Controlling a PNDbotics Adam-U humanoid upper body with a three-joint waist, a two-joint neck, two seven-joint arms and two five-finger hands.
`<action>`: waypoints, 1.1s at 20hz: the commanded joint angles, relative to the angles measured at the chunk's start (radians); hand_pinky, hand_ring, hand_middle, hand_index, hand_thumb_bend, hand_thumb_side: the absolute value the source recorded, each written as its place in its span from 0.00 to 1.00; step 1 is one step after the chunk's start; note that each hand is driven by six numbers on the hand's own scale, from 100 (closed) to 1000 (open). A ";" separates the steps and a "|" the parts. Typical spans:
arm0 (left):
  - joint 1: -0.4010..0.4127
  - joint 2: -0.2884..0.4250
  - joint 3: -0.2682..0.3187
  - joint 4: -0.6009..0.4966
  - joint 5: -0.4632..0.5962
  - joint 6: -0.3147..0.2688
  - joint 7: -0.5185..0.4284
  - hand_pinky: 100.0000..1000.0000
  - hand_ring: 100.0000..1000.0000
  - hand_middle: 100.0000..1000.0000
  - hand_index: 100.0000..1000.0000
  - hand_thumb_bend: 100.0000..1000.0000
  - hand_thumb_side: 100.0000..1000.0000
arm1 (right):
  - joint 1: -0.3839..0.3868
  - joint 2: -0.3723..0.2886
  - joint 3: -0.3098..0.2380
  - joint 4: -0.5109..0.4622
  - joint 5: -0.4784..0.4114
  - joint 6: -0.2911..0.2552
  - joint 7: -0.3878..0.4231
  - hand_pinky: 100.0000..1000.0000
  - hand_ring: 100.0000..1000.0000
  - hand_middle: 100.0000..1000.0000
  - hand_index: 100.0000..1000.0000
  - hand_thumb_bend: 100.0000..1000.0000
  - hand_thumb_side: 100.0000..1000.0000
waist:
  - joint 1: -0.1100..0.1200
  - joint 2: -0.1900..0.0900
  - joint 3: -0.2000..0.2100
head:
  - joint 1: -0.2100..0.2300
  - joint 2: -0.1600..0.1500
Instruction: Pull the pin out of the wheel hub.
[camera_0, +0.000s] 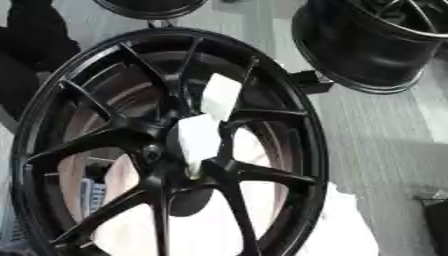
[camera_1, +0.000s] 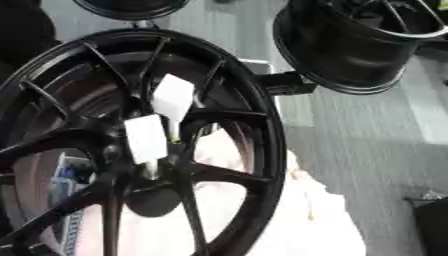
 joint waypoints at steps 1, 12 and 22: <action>-0.002 0.025 0.009 -0.017 -0.008 0.000 0.007 0.68 0.50 0.53 0.72 0.04 0.35 | 0.033 0.002 -0.064 0.065 0.076 0.061 -0.002 0.90 0.81 0.70 0.79 0.01 0.00 | 0.006 -0.017 -0.004 | 0.008 -0.010; -0.001 0.025 0.010 -0.017 -0.009 -0.001 0.009 0.68 0.51 0.53 0.72 0.05 0.35 | 0.057 0.034 -0.108 0.058 0.168 0.117 0.097 0.91 0.90 0.85 0.90 0.10 0.00 | 0.008 -0.020 -0.008 | 0.010 -0.007; 0.000 0.022 0.010 -0.017 -0.009 0.000 0.007 0.68 0.51 0.53 0.72 0.04 0.34 | 0.037 0.043 -0.109 0.012 0.180 0.239 -0.098 0.80 0.76 0.63 0.78 0.00 0.00 | 0.004 -0.018 -0.004 | 0.006 -0.009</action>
